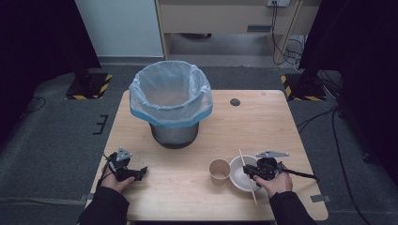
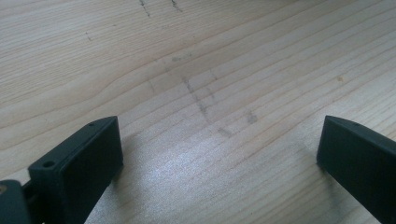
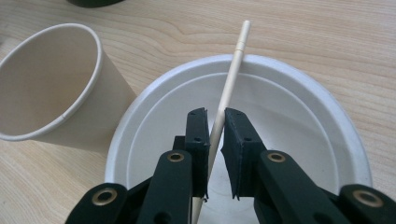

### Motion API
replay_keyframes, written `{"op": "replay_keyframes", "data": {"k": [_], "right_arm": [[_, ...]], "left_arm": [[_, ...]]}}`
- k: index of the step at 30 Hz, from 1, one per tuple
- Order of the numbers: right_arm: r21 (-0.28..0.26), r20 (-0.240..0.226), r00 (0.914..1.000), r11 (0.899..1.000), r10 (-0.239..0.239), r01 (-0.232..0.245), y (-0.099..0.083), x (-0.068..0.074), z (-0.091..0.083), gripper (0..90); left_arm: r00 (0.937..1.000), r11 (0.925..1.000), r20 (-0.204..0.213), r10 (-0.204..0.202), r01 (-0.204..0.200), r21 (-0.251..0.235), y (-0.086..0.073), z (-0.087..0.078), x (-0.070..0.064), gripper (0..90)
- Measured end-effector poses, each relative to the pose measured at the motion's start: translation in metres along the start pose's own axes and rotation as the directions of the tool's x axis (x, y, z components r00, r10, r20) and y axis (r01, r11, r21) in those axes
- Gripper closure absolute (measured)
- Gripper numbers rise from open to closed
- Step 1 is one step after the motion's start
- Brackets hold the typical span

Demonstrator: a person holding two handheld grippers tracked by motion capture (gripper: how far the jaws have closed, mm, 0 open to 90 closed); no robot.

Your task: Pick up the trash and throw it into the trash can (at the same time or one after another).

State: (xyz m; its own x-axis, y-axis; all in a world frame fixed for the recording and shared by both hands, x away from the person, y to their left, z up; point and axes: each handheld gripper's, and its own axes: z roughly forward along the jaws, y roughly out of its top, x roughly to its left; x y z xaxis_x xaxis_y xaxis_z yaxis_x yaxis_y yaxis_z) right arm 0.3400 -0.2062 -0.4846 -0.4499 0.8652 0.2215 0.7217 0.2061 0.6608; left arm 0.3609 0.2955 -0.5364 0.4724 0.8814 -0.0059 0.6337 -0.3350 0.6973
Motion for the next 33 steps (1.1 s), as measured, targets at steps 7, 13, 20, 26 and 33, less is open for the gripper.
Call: {"op": "replay_keyframes", "data": {"k": [7, 13, 20, 26, 33], "right_arm": [[0.01, 0.009, 1.0, 1.0, 0.004, -0.004, 0.001, -0.002, 0.001, 85.7], [-0.018, -0.001, 1.0, 1.0, 0.008, -0.008, 0.005, -0.004, -0.005, 85.8], [-0.166, -0.02, 0.9998, 0.986, 0.002, -0.005, 0.015, -0.001, -0.019, 85.7], [-0.337, -0.063, 0.998, 0.941, 0.005, -0.025, 0.024, -0.002, -0.035, 85.8], [-0.461, -0.112, 0.9937, 0.886, 0.007, -0.058, 0.032, -0.004, -0.05, 85.8]], "left_arm": [[1.0, 1.0, 0.0, 0.0, 0.0, 0.0, 0.0, 0.0, 0.0, 0.0], [1.0, 1.0, 0.001, 0.001, -0.001, 0.0, 0.0, 0.0, 0.0, 0.0], [1.0, 1.0, 0.001, 0.001, -0.001, 0.0, 0.0, 0.0, 0.0, 0.0], [1.0, 1.0, 0.002, 0.003, -0.003, 0.0, 0.0, 0.0, 0.0, 0.0], [1.0, 1.0, 0.002, 0.003, -0.003, 0.0, 0.0, 0.0, 0.0, 0.0]]}}
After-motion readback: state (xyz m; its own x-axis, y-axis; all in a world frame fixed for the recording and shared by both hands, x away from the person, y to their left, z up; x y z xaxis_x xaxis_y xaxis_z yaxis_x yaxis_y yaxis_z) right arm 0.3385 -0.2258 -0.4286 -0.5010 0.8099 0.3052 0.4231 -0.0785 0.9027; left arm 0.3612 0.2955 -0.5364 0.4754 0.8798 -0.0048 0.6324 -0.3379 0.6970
